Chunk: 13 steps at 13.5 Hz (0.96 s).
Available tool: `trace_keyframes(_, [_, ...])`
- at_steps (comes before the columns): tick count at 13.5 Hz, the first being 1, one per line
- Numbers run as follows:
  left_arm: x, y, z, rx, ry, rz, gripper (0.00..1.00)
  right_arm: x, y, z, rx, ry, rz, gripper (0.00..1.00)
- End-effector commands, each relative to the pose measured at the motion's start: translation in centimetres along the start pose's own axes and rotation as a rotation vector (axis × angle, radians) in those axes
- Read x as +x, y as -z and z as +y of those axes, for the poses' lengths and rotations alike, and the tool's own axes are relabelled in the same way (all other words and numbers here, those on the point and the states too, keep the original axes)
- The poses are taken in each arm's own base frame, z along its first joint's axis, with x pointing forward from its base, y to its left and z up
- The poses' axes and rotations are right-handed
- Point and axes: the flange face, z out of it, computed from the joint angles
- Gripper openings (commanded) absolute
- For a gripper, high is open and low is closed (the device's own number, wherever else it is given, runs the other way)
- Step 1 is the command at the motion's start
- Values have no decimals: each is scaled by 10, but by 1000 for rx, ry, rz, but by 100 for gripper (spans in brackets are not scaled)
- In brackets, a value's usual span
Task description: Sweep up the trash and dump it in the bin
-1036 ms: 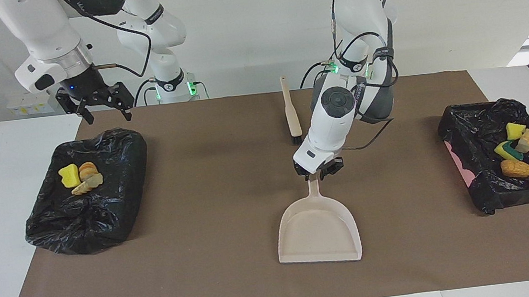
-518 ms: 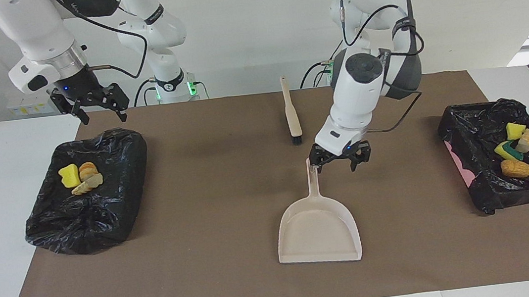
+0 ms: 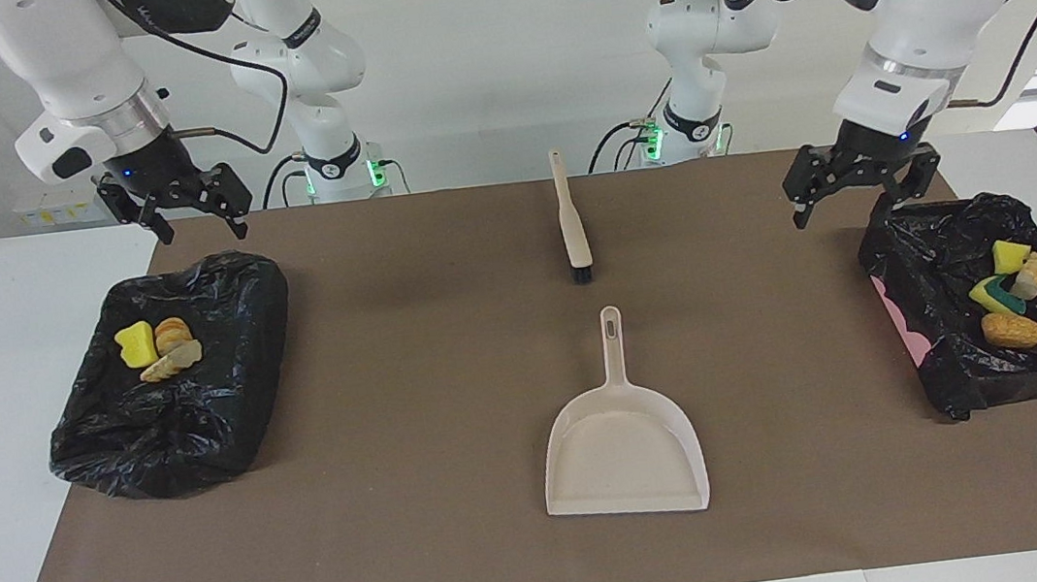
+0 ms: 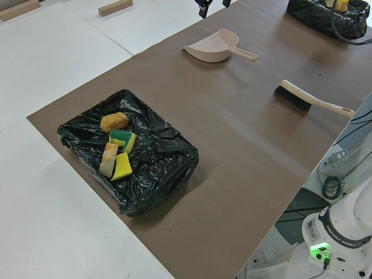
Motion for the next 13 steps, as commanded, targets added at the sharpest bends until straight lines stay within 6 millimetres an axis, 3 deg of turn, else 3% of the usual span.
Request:
trace_keyframes(1, [-34,39,-17,9,-28,-24,100,-5,-1,6,-7,-11,-11,100])
trace_keyframes(3, [-47,53,-28,8,-80,-49,100,-5,-1,10,-8,-17,-13,100])
trace_keyframes(6, [-55,56,-24,2,-83,-100,100,-6,-1,10,-9,-18,-16,100])
trace_keyframes(11, [-55,53,-24,-9,-73,-136,100,-6,0,8,-7,-23,-14,100])
trace_keyframes(13, [-55,62,-24,-5,-74,-139,100,-6,-1,7,-9,-20,-16,100])
